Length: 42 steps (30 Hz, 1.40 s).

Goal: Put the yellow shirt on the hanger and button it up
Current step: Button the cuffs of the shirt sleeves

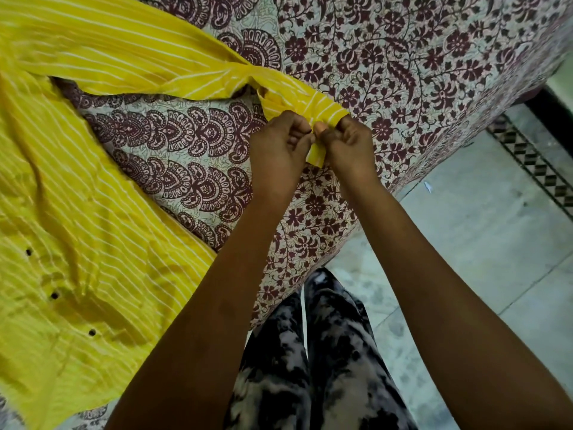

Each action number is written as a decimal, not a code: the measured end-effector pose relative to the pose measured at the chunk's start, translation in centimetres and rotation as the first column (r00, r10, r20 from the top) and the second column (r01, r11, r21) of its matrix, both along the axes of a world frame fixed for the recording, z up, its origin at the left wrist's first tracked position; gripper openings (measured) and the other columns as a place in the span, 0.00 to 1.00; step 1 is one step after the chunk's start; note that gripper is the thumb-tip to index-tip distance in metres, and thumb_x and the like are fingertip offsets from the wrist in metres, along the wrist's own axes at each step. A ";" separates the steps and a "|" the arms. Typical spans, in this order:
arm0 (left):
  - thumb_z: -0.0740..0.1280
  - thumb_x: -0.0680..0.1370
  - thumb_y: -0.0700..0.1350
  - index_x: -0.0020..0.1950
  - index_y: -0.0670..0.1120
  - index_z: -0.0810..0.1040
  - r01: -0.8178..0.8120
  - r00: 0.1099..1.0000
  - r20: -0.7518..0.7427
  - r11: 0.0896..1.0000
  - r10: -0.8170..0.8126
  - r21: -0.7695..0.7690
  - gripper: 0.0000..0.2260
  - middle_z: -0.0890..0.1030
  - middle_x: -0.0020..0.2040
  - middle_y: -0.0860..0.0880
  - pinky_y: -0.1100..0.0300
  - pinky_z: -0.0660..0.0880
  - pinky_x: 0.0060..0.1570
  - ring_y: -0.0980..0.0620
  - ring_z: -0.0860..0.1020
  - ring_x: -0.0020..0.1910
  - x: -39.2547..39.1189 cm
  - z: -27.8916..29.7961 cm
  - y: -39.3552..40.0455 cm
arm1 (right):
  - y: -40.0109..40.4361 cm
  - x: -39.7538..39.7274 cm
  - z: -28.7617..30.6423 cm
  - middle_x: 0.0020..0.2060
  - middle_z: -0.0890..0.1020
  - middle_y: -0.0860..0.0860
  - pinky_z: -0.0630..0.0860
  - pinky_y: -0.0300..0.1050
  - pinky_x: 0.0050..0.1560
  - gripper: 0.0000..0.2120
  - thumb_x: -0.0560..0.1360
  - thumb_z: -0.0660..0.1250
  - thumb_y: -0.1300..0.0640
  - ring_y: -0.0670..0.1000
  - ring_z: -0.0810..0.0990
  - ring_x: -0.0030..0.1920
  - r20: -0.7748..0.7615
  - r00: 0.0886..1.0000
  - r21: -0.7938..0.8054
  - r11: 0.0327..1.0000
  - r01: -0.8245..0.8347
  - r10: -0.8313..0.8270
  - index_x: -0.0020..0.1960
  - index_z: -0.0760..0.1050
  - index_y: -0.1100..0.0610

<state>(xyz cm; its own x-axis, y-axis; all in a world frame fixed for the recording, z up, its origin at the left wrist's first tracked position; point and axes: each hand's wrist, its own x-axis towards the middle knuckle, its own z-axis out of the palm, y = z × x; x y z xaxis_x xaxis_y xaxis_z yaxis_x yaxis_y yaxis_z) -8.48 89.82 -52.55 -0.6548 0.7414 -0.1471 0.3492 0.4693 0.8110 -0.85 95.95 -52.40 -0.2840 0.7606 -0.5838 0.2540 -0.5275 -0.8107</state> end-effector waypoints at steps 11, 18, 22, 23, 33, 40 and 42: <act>0.66 0.68 0.40 0.41 0.40 0.77 0.137 0.990 -0.028 0.988 -0.139 -0.072 0.05 0.78 0.36 0.47 0.58 0.73 0.34 0.57 0.72 0.29 -0.9 -0.3 0.8 | 0.8 -0.3 -0.4 0.48 0.79 0.70 0.77 0.62 0.49 0.16 0.73 0.64 0.56 0.61 0.81 0.46 0.131 0.983 -0.050 0.992 -0.120 0.125 0.50 0.75 0.70; 0.64 0.70 0.38 0.37 0.44 0.74 -0.013 0.954 0.300 0.996 -0.013 0.085 0.02 0.74 0.31 0.52 0.68 0.68 0.30 0.59 0.71 0.29 -1.6 0.2 1.0 | 1.9 -0.1 -0.4 0.47 0.81 0.54 0.81 0.44 0.46 0.09 0.77 0.59 0.67 0.51 0.81 0.44 -0.191 0.981 -0.418 0.903 -0.097 0.017 0.53 0.75 0.60; 0.61 0.77 0.37 0.35 0.45 0.73 -0.122 0.714 0.678 0.985 0.172 -0.121 0.11 0.73 0.29 0.50 0.67 0.66 0.26 0.57 0.70 0.26 -2.4 0.7 0.8 | 1.7 0.1 -0.6 0.47 0.81 0.66 0.79 0.61 0.48 0.12 0.72 0.68 0.59 0.61 0.82 0.44 0.030 0.966 -0.009 0.966 -0.257 0.257 0.50 0.76 0.68; 0.61 0.77 0.37 0.35 0.45 0.72 -0.096 0.664 0.724 0.981 0.187 -0.165 0.11 0.73 0.29 0.51 0.67 0.65 0.25 0.57 0.68 0.26 -2.5 0.8 0.7 | 1.8 0.1 -0.8 0.46 0.81 0.68 0.78 0.63 0.45 0.15 0.71 0.69 0.57 0.64 0.81 0.43 0.135 0.936 0.085 0.937 -0.338 0.325 0.48 0.75 0.70; 0.60 0.78 0.42 0.41 0.46 0.75 -0.202 0.413 0.832 0.928 0.370 -0.313 0.07 0.78 0.32 0.52 0.67 0.69 0.26 0.58 0.74 0.27 -2.1 0.8 1.2 | 1.1 0.9 -1.1 0.50 0.79 0.66 0.74 0.53 0.52 0.13 0.71 0.63 0.68 0.65 0.76 0.53 0.591 0.777 0.658 0.426 -0.620 0.218 0.55 0.75 0.69; 0.61 0.77 0.58 0.68 0.46 0.66 -0.334 0.308 0.877 0.905 0.369 -0.263 0.25 0.78 0.60 0.43 0.53 0.78 0.52 0.47 0.79 0.55 -3.0 1.8 1.0 | 1.5 6.0 -2.3 0.54 0.81 0.59 0.46 0.53 0.73 0.16 0.69 0.67 0.57 0.59 0.68 0.63 0.809 0.563 0.580 -0.074 -0.811 0.166 0.56 0.78 0.60; 0.68 0.75 0.48 0.66 0.43 0.68 -0.358 0.339 0.804 0.858 0.488 -0.369 0.22 0.79 0.59 0.43 0.60 0.79 0.39 0.48 0.80 0.49 -2.2 1.0 1.7 | 1.1 7.6 -3.0 0.54 0.81 0.57 0.45 0.53 0.73 0.14 0.73 0.64 0.53 0.58 0.70 0.64 0.832 0.514 0.541 -0.097 -0.835 0.209 0.54 0.79 0.58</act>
<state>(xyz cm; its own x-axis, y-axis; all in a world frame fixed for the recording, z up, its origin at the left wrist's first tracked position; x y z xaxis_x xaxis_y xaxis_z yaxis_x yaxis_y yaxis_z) -10.72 91.47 -51.58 -0.3599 0.3404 -0.8687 -0.7551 0.4405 0.4855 6.73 97.04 -55.37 -0.8944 0.4354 0.1024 0.4146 0.8930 -0.1752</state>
